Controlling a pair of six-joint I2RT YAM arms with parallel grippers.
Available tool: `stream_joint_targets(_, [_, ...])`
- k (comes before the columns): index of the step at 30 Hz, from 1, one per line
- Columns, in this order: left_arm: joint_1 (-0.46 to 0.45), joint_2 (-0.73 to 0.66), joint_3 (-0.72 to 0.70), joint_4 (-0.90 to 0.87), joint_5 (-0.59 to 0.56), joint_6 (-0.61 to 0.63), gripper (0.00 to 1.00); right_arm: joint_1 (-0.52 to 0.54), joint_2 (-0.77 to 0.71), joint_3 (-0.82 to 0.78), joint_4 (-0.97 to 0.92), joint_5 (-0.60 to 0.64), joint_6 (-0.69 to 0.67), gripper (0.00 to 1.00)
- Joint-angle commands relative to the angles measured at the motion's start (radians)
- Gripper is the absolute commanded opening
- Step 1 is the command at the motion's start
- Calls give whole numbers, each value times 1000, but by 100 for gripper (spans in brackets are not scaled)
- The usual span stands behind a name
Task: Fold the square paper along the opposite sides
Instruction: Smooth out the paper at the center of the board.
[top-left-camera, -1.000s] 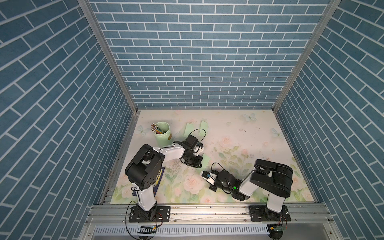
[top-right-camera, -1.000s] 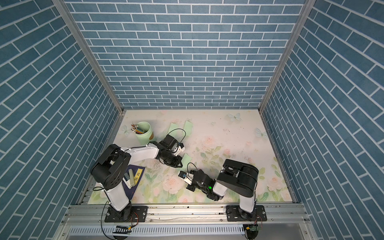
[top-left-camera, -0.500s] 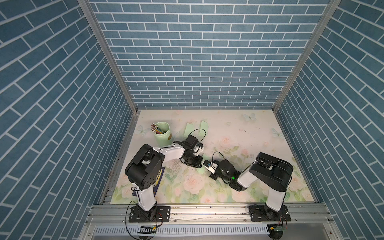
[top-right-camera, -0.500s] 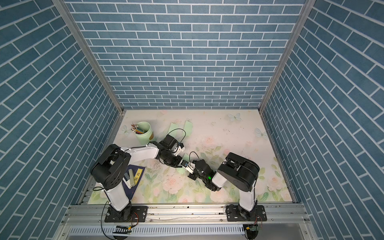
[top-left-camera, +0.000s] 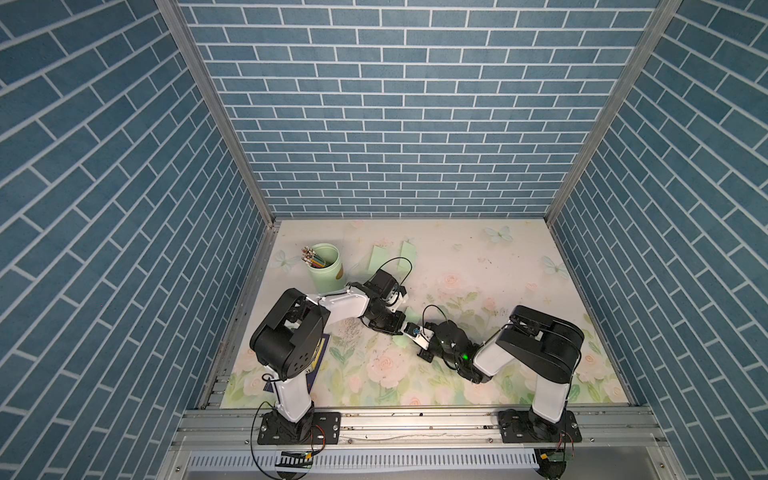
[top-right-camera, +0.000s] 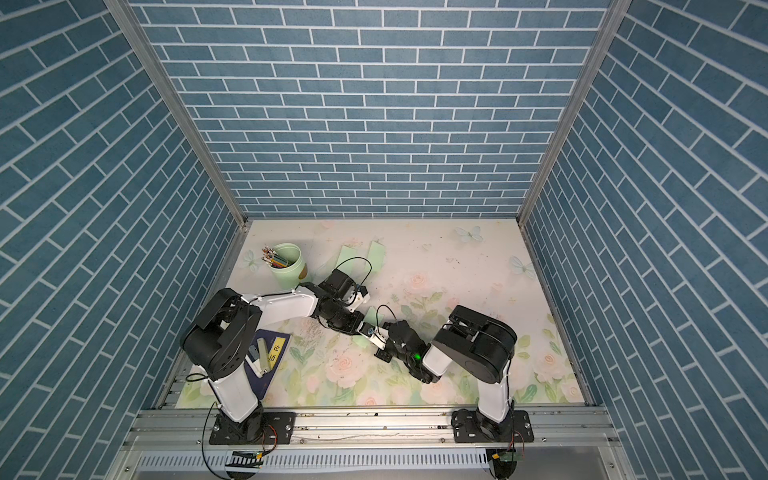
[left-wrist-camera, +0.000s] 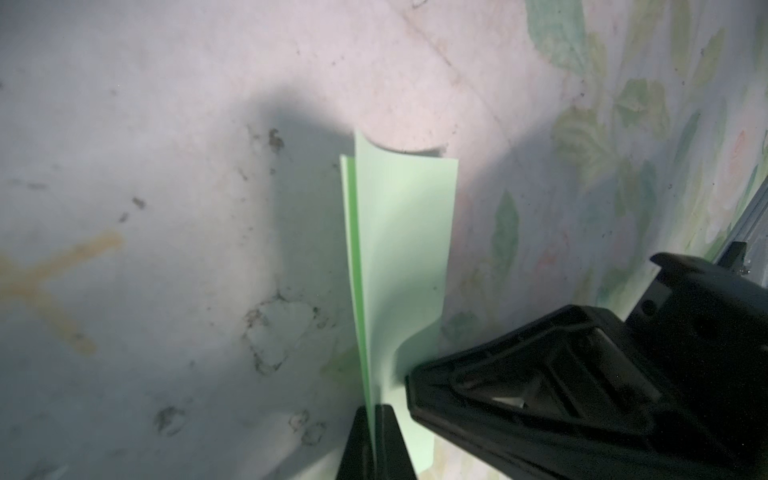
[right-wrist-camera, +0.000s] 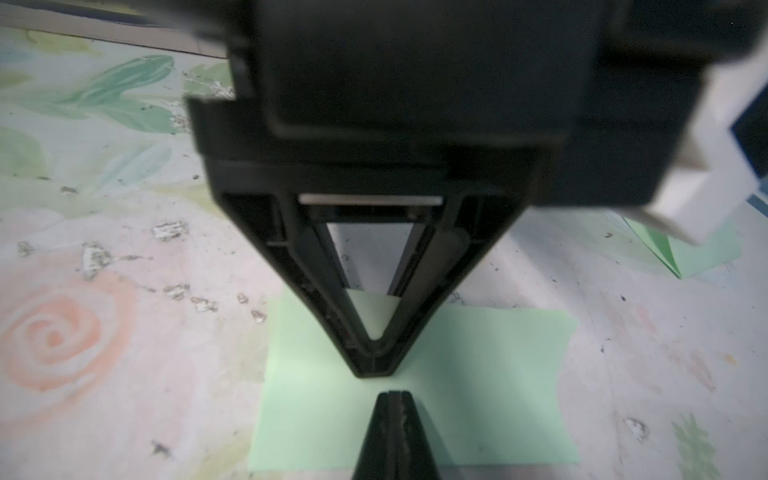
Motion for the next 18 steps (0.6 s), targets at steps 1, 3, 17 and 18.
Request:
stream_joint_targets(1, [8, 42, -22, -56, -94, 13, 0, 33, 10, -38, -143, -19, 9, 0])
stream_joint_targets(3, [8, 42, -19, -58, -94, 13, 0, 43, 7, -48, -147, -19, 20, 0])
stream_joint_targets(17, [8, 32, -23, -56, -92, 10, 0, 112, -21, -74, -224, -3, 43, 0])
stream_joint_targets(18, [9, 30, -22, -56, -94, 10, 0, 118, -17, -71, -229, -2, 43, 0])
